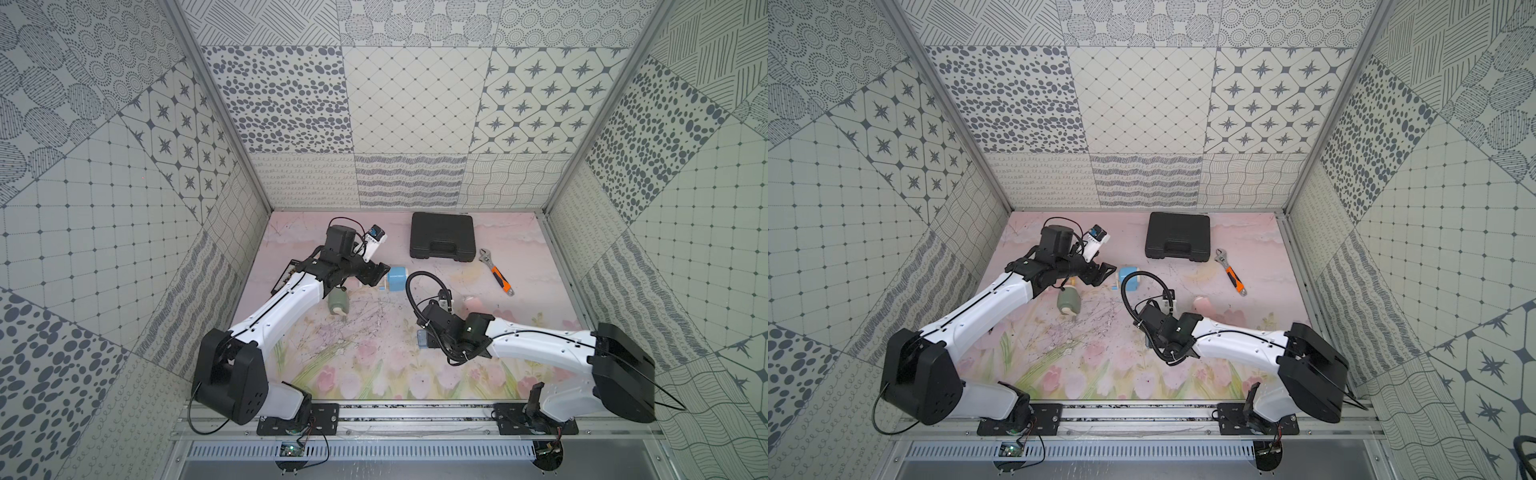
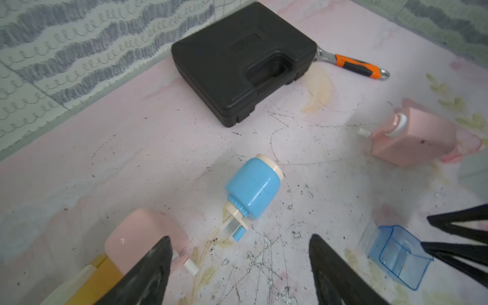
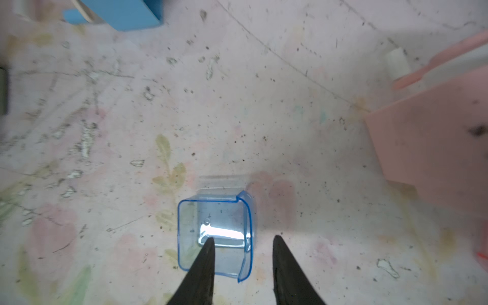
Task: Put the tray back into the pencil sharpener
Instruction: Place the container at the center of the board, then pick up the pencil sharpener from the center of the board.
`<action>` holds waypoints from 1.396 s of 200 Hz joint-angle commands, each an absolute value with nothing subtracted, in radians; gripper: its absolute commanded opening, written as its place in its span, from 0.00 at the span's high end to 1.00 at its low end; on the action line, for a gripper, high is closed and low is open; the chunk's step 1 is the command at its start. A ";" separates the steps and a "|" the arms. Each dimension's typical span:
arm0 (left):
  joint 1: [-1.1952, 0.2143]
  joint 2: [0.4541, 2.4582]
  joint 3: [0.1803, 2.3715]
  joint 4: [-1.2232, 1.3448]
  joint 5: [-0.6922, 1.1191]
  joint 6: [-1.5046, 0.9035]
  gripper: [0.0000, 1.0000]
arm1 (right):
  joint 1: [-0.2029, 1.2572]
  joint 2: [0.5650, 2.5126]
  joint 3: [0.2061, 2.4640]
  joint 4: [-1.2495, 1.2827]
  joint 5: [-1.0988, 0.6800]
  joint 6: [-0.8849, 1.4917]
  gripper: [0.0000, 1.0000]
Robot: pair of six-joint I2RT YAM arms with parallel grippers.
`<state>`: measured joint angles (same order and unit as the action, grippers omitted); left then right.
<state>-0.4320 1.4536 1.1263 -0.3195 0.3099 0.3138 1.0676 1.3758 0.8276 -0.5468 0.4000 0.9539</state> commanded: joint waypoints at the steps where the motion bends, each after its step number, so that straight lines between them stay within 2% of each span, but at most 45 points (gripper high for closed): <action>1: -0.509 1.586 1.236 -0.652 0.319 0.664 0.18 | 1.074 1.266 0.743 -0.453 0.469 0.934 0.61; 62: -0.514 1.779 1.425 -0.698 0.229 0.846 0.11 | 1.075 1.110 0.625 -0.499 0.469 0.988 0.58; 142: -0.515 2.007 1.633 -0.796 0.221 0.887 0.04 | 1.080 1.141 0.629 -0.513 0.448 1.007 0.57; 207: -0.515 2.083 1.669 -0.843 0.256 0.918 0.23 | 1.080 1.129 0.624 -0.523 0.437 1.021 0.57; 248: -0.514 2.086 1.661 -0.847 0.263 0.913 0.46 | 1.082 1.143 0.621 -0.531 0.413 1.035 0.58; 279: -0.512 2.066 1.648 -0.868 0.260 0.916 0.53 | 1.081 1.135 0.621 -0.529 0.413 1.042 0.58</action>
